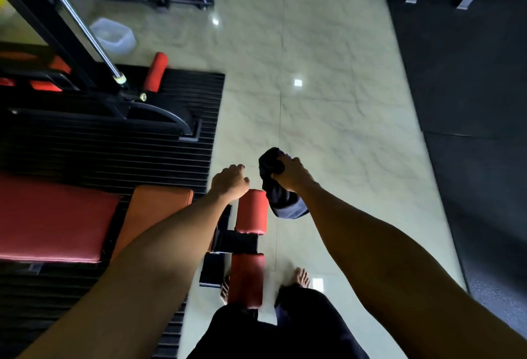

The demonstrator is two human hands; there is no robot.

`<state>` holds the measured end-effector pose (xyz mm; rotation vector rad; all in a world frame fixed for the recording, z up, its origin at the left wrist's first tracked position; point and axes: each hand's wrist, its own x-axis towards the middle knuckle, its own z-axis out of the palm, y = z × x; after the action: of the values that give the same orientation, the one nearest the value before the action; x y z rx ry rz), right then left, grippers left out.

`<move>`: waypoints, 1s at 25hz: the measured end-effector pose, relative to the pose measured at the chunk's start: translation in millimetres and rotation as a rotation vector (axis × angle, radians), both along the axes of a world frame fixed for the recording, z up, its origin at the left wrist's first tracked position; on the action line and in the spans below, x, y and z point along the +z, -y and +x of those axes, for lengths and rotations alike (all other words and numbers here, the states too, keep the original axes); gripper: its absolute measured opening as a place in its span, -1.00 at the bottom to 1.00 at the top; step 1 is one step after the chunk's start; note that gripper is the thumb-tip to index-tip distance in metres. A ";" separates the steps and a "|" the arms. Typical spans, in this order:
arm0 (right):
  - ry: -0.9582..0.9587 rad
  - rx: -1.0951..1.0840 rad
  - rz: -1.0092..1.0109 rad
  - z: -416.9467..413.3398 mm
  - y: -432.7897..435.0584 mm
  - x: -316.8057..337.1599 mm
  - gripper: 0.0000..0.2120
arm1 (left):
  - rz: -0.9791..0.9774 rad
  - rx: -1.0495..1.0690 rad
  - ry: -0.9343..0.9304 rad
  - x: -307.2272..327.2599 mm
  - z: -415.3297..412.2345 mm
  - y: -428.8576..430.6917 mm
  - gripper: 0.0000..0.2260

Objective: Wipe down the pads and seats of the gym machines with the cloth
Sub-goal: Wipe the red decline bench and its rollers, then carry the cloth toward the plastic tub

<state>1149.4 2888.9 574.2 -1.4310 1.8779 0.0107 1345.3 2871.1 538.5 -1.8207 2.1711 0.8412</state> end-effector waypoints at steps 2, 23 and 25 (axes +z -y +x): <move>0.001 0.037 -0.018 -13.2 7.4 14.9 -0.42 | -0.022 0.035 0.000 14.4 -18.0 -0.1 -0.56; -0.023 0.479 -0.196 -144.4 193.3 86.9 -0.49 | -0.174 0.490 0.017 105.8 -163.6 110.6 -0.52; -0.050 0.501 -0.217 -146.1 228.2 90.2 -0.49 | -0.176 0.514 -0.003 105.6 -166.7 139.6 -0.52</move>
<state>1003.2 2660.8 664.4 -2.0365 1.5473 0.0886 1178.6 2731.5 644.2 -2.5229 1.8457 0.7534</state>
